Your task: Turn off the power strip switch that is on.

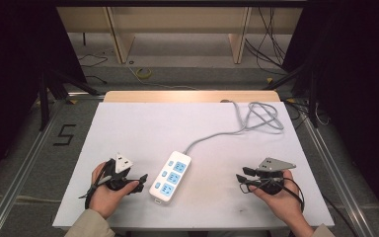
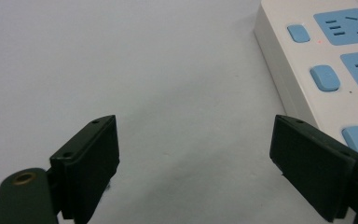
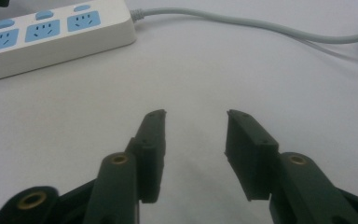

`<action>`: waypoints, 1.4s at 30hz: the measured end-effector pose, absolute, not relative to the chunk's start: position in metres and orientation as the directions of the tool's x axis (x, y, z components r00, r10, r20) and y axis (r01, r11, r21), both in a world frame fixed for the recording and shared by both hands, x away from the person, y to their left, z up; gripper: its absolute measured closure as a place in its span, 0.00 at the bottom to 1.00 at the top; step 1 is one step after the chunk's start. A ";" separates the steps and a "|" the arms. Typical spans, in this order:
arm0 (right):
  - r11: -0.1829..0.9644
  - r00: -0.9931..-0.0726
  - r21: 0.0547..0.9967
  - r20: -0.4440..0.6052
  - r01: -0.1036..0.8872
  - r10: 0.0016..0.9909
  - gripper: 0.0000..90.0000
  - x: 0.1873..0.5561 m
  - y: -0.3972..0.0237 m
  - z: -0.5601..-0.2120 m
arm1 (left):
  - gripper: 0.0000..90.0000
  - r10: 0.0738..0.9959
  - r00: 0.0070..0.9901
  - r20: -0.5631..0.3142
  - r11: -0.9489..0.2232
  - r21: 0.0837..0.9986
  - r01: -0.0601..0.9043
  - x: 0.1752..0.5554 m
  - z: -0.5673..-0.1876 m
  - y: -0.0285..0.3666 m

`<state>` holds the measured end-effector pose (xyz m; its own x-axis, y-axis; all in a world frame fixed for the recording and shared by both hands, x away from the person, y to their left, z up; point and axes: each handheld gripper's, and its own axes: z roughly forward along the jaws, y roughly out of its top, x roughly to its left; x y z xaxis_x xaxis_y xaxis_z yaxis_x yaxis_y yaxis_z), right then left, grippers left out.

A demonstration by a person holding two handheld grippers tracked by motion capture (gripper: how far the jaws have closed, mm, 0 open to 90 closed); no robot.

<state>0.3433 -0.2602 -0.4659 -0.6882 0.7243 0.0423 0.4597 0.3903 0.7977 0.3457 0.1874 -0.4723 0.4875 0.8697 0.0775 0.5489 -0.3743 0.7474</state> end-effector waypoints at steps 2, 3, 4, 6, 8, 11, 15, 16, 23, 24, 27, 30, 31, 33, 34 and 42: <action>0.397 -0.691 0.794 0.039 0.461 0.722 0.77 0.343 -0.261 -0.465 | 0.17 0.869 0.488 0.077 -0.374 0.748 0.548 0.346 -0.472 0.187; 0.397 -0.691 0.794 0.039 0.461 0.722 0.77 0.343 -0.261 -0.465 | 0.17 0.869 0.488 0.078 -0.374 0.748 0.548 0.346 -0.472 0.187; 0.404 -0.690 0.791 0.030 0.459 0.723 0.84 0.343 -0.261 -0.464 | 0.17 0.869 0.489 0.079 -0.375 0.748 0.547 0.346 -0.472 0.187; 0.416 -0.693 0.789 0.017 0.452 0.721 0.89 0.343 -0.260 -0.463 | 0.17 0.868 0.490 0.079 -0.377 0.748 0.546 0.345 -0.472 0.187; 0.427 -0.698 0.787 0.007 0.445 0.716 0.92 0.343 -0.260 -0.462 | 0.17 0.868 0.491 0.080 -0.377 0.749 0.544 0.345 -0.472 0.187; 0.446 -0.702 0.780 -0.012 0.440 0.712 0.99 0.342 -0.257 -0.462 | 0.17 0.868 0.490 0.080 -0.377 0.750 0.544 0.345 -0.472 0.187; 0.462 -0.701 0.771 -0.029 0.438 0.712 1.00 0.342 -0.255 -0.461 | 0.17 0.868 0.490 0.079 -0.376 0.749 0.545 0.346 -0.473 0.187; 0.463 -0.702 0.771 -0.028 0.438 0.712 1.00 0.342 -0.254 -0.461 | 0.17 0.868 0.490 0.079 -0.376 0.750 0.545 0.346 -0.473 0.187; 0.465 -0.706 0.769 -0.025 0.439 0.708 1.00 0.342 -0.251 -0.460 | 0.17 0.867 0.491 0.081 -0.378 0.749 0.544 0.346 -0.473 0.187; 0.464 -0.707 0.769 -0.023 0.440 0.707 1.00 0.342 -0.250 -0.460 | 0.17 0.867 0.491 0.081 -0.378 0.750 0.543 0.346 -0.473 0.187; 0.466 -0.711 0.770 -0.021 0.437 0.703 1.00 0.342 -0.249 -0.459 | 0.17 0.868 0.490 0.081 -0.376 0.751 0.542 0.346 -0.472 0.186; 0.471 -0.718 0.772 -0.027 0.427 0.696 1.00 0.343 -0.247 -0.457 | 0.17 0.867 0.491 0.083 -0.379 0.750 0.542 0.346 -0.473 0.186; 0.473 -0.719 0.771 -0.028 0.427 0.695 1.00 0.344 -0.247 -0.457 | 0.17 0.866 0.493 0.084 -0.381 0.749 0.542 0.346 -0.472 0.186; 0.473 -0.720 0.771 -0.028 0.425 0.693 1.00 0.345 -0.246 -0.456 | 0.17 0.866 0.494 0.084 -0.382 0.749 0.541 0.346 -0.473 0.186; 0.475 -0.721 0.771 -0.029 0.425 0.693 1.00 0.345 -0.246 -0.456 | 0.17 0.865 0.494 0.085 -0.382 0.749 0.541 0.346 -0.473 0.186; 0.479 -0.728 0.769 -0.026 0.423 0.685 1.00 0.346 -0.242 -0.454 | 0.17 0.863 0.497 0.086 -0.385 0.748 0.540 0.346 -0.473 0.185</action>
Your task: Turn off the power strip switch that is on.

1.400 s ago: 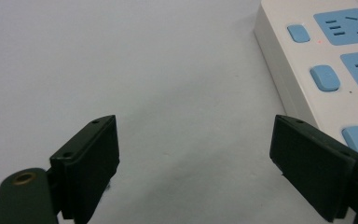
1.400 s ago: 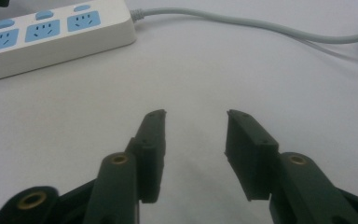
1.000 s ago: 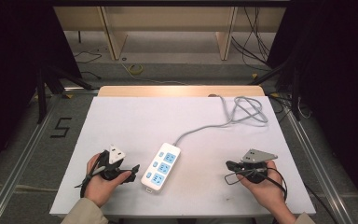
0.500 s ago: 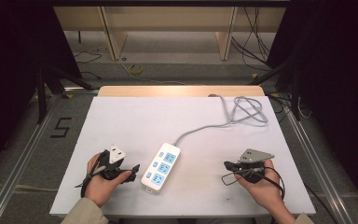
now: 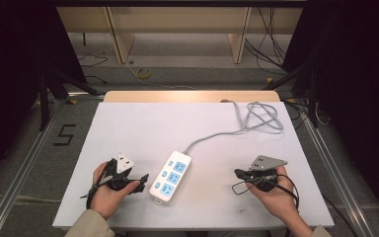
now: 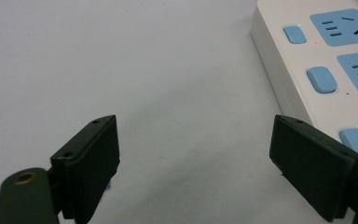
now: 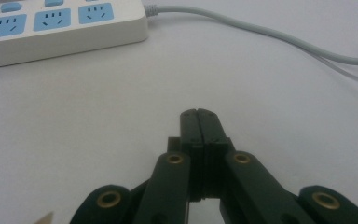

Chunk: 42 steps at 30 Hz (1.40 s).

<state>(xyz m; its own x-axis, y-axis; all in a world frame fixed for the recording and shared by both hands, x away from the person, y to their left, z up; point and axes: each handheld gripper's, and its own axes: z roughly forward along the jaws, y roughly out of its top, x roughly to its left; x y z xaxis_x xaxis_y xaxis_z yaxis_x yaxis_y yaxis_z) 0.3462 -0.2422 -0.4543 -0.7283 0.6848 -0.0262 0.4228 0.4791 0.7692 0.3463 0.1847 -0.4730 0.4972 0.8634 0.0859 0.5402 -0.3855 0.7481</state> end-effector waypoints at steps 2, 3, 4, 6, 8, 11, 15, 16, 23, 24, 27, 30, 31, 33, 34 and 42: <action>0.478 -0.728 0.769 -0.024 0.424 0.686 1.00 0.347 -0.241 -0.454 | 0.17 0.864 0.496 0.084 -0.383 0.750 0.539 0.346 -0.473 0.185; 0.478 -0.728 0.769 -0.024 0.424 0.686 1.00 0.347 -0.241 -0.454 | 0.17 0.865 0.495 0.085 -0.382 0.751 0.539 0.346 -0.473 0.185; 0.479 -0.730 0.770 -0.025 0.422 0.683 1.00 0.348 -0.241 -0.454 | 0.17 0.865 0.494 0.084 -0.380 0.753 0.537 0.346 -0.473 0.185; 0.478 -0.730 0.770 -0.023 0.423 0.683 1.00 0.348 -0.239 -0.453 | 0.17 0.865 0.494 0.085 -0.380 0.754 0.536 0.346 -0.473 0.186; 0.480 -0.734 0.769 -0.021 0.422 0.679 1.00 0.348 -0.238 -0.453 | 0.17 0.866 0.494 0.084 -0.379 0.754 0.536 0.346 -0.473 0.186; 0.484 -0.739 0.767 -0.020 0.421 0.673 1.00 0.349 -0.235 -0.452 | 0.17 0.865 0.494 0.087 -0.381 0.754 0.535 0.346 -0.473 0.186; 0.494 -0.749 0.763 -0.019 0.417 0.663 1.00 0.351 -0.230 -0.452 | 0.17 0.866 0.491 0.091 -0.382 0.753 0.535 0.346 -0.473 0.187; 0.497 -0.752 0.763 -0.021 0.414 0.658 1.00 0.351 -0.229 -0.451 | 0.17 0.867 0.489 0.089 -0.380 0.755 0.535 0.346 -0.472 0.186; 0.504 -0.763 0.762 -0.020 0.407 0.646 1.00 0.350 -0.224 -0.449 | 0.17 0.863 0.495 0.096 -0.387 0.755 0.528 0.347 -0.472 0.182; 0.504 -0.763 0.762 -0.020 0.407 0.646 1.00 0.350 -0.224 -0.448 | 0.17 0.863 0.496 0.097 -0.388 0.757 0.527 0.347 -0.472 0.182; 0.504 -0.763 0.761 -0.019 0.409 0.647 1.00 0.351 -0.223 -0.448 | 0.17 0.863 0.496 0.095 -0.387 0.756 0.528 0.347 -0.472 0.183; 0.506 -0.764 0.759 -0.017 0.410 0.645 1.00 0.353 -0.221 -0.449 | 0.17 0.864 0.494 0.095 -0.386 0.757 0.528 0.348 -0.473 0.184; 0.506 -0.764 0.758 -0.015 0.412 0.645 1.00 0.353 -0.220 -0.448 | 0.17 0.865 0.494 0.093 -0.384 0.757 0.529 0.348 -0.473 0.184; 0.509 -0.767 0.756 -0.016 0.411 0.642 1.00 0.354 -0.219 -0.448 | 0.17 0.866 0.492 0.093 -0.382 0.758 0.529 0.348 -0.472 0.184; 0.510 -0.768 0.757 -0.015 0.410 0.640 1.00 0.354 -0.218 -0.447 | 0.17 0.866 0.491 0.093 -0.381 0.759 0.528 0.348 -0.473 0.184; 0.512 -0.772 0.756 -0.013 0.408 0.635 1.00 0.354 -0.214 -0.446 | 0.17 0.863 0.497 0.096 -0.387 0.757 0.526 0.348 -0.472 0.182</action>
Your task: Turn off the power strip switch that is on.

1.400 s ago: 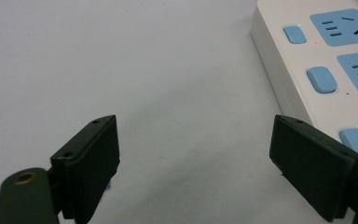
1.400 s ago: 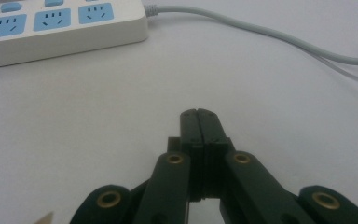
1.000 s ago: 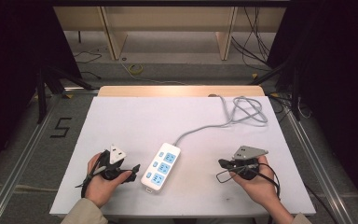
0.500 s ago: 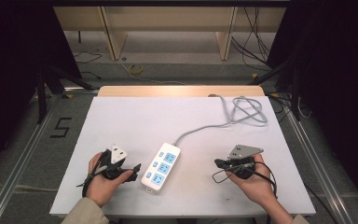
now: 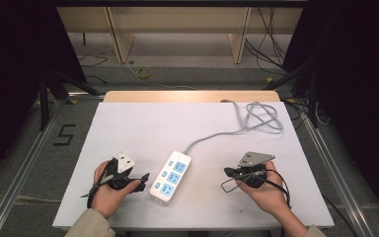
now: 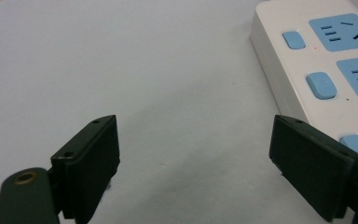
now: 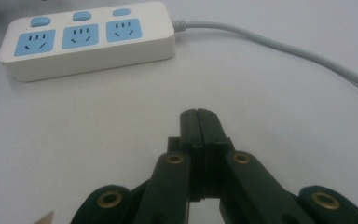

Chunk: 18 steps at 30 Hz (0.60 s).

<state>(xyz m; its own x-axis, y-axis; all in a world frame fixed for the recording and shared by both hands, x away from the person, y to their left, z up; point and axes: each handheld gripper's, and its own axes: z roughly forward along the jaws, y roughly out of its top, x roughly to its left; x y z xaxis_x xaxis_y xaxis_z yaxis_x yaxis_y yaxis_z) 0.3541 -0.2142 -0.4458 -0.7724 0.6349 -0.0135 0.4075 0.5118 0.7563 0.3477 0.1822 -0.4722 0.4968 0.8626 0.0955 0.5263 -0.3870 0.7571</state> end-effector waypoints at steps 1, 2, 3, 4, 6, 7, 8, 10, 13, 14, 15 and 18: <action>0.513 -0.773 0.756 -0.014 0.407 0.634 1.00 0.354 -0.214 -0.446 | 0.17 0.863 0.496 0.094 -0.385 0.758 0.526 0.348 -0.472 0.182; 0.514 -0.774 0.756 -0.015 0.405 0.633 1.00 0.354 -0.213 -0.446 | 0.17 0.863 0.497 0.095 -0.386 0.758 0.526 0.348 -0.472 0.182; 0.514 -0.775 0.756 -0.014 0.406 0.632 1.00 0.354 -0.213 -0.445 | 0.17 0.862 0.497 0.096 -0.387 0.757 0.526 0.348 -0.472 0.182; 0.515 -0.776 0.755 -0.015 0.405 0.631 1.00 0.354 -0.212 -0.445 | 0.17 0.860 0.500 0.099 -0.393 0.754 0.526 0.348 -0.472 0.182; 0.515 -0.775 0.754 -0.012 0.407 0.632 1.00 0.355 -0.211 -0.444 | 0.17 0.861 0.499 0.097 -0.390 0.756 0.526 0.348 -0.472 0.182; 0.516 -0.776 0.754 -0.013 0.406 0.630 1.00 0.355 -0.211 -0.444 | 0.17 0.862 0.498 0.095 -0.387 0.757 0.526 0.348 -0.472 0.182; 0.516 -0.777 0.754 -0.013 0.406 0.629 1.00 0.356 -0.211 -0.444 | 0.17 0.863 0.497 0.094 -0.386 0.757 0.527 0.348 -0.473 0.182; 0.517 -0.777 0.753 -0.012 0.407 0.630 1.00 0.357 -0.210 -0.444 | 0.17 0.864 0.495 0.091 -0.383 0.758 0.528 0.348 -0.473 0.183; 0.517 -0.778 0.752 -0.008 0.409 0.628 1.00 0.357 -0.209 -0.444 | 0.17 0.861 0.499 0.093 -0.388 0.756 0.528 0.349 -0.473 0.182; 0.518 -0.779 0.750 -0.007 0.410 0.627 1.00 0.358 -0.208 -0.444 | 0.17 0.861 0.500 0.094 -0.389 0.756 0.527 0.349 -0.473 0.182; 0.519 -0.780 0.751 -0.007 0.410 0.626 1.00 0.358 -0.208 -0.444 | 0.17 0.861 0.500 0.095 -0.389 0.756 0.527 0.349 -0.473 0.182; 0.520 -0.781 0.749 -0.006 0.410 0.624 1.00 0.358 -0.207 -0.443 | 0.17 0.861 0.500 0.095 -0.388 0.757 0.526 0.348 -0.473 0.182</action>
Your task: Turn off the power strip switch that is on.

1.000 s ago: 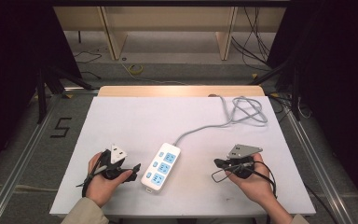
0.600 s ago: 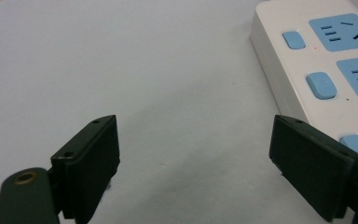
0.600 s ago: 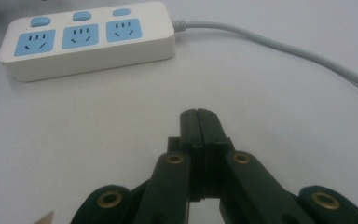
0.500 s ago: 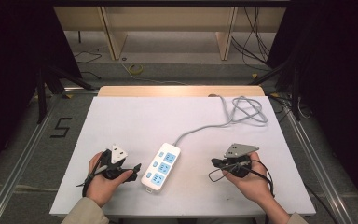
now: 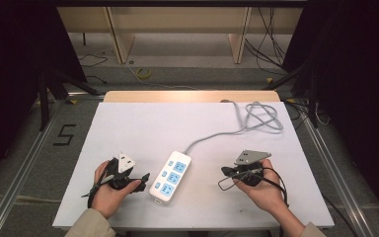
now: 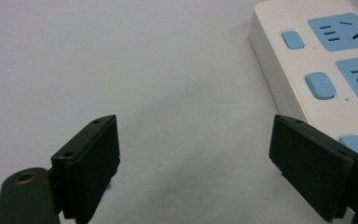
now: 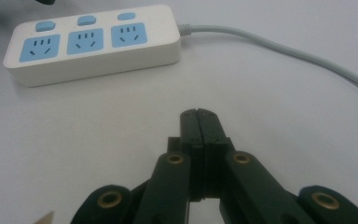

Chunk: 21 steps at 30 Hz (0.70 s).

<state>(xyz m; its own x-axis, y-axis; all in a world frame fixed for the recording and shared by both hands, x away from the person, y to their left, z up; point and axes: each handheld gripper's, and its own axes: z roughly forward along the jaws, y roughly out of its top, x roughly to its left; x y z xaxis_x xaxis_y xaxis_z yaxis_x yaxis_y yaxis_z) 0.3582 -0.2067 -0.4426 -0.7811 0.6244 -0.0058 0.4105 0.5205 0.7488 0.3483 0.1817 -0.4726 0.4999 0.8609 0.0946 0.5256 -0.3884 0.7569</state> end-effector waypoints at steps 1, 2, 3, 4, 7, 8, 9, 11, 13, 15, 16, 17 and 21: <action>0.521 -0.782 0.749 -0.007 0.409 0.623 1.00 0.359 -0.206 -0.442 | 0.17 0.861 0.500 0.096 -0.389 0.757 0.525 0.348 -0.472 0.182; 0.520 -0.781 0.749 -0.005 0.411 0.625 1.00 0.359 -0.206 -0.442 | 0.17 0.861 0.499 0.096 -0.388 0.757 0.525 0.348 -0.472 0.182; 0.521 -0.782 0.748 -0.004 0.411 0.623 1.00 0.359 -0.205 -0.442 | 0.17 0.860 0.502 0.098 -0.393 0.755 0.525 0.348 -0.472 0.182; 0.521 -0.782 0.747 -0.003 0.413 0.623 1.00 0.359 -0.205 -0.441 | 0.17 0.859 0.502 0.098 -0.393 0.755 0.525 0.348 -0.472 0.182; 0.524 -0.785 0.746 -0.004 0.411 0.620 1.00 0.360 -0.203 -0.441 | 0.17 0.860 0.502 0.097 -0.392 0.755 0.526 0.348 -0.473 0.182; 0.527 -0.787 0.745 -0.005 0.409 0.617 1.00 0.361 -0.202 -0.441 | 0.17 0.860 0.501 0.096 -0.391 0.755 0.526 0.348 -0.473 0.182; 0.527 -0.787 0.744 -0.003 0.411 0.617 1.00 0.361 -0.202 -0.441 | 0.17 0.860 0.501 0.095 -0.390 0.755 0.527 0.348 -0.473 0.182; 0.530 -0.788 0.742 -0.003 0.411 0.615 1.00 0.362 -0.200 -0.440 | 0.17 0.861 0.499 0.094 -0.387 0.757 0.526 0.349 -0.473 0.182; 0.531 -0.790 0.742 -0.003 0.409 0.613 1.00 0.362 -0.199 -0.440 | 0.17 0.860 0.501 0.095 -0.390 0.756 0.525 0.349 -0.473 0.182; 0.533 -0.791 0.742 -0.004 0.408 0.612 1.00 0.363 -0.198 -0.440 | 0.17 0.861 0.500 0.094 -0.388 0.757 0.526 0.348 -0.473 0.181; 0.533 -0.792 0.741 -0.003 0.409 0.611 1.00 0.363 -0.197 -0.439 | 0.17 0.860 0.501 0.096 -0.390 0.756 0.526 0.348 -0.473 0.182; 0.534 -0.791 0.740 -0.003 0.409 0.611 1.00 0.363 -0.197 -0.439 | 0.17 0.861 0.500 0.094 -0.388 0.757 0.526 0.348 -0.473 0.182; 0.540 -0.796 0.737 -0.006 0.405 0.605 1.00 0.364 -0.194 -0.438 | 0.17 0.860 0.501 0.095 -0.391 0.756 0.526 0.348 -0.473 0.181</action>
<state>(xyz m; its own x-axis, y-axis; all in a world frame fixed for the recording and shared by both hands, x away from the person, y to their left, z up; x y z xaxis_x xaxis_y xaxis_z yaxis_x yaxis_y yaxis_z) 0.3640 -0.1939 -0.4383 -0.7962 0.6050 -0.0057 0.4053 0.5404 0.7374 0.3482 0.1811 -0.4727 0.5014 0.8599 0.0954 0.5260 -0.3905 0.7555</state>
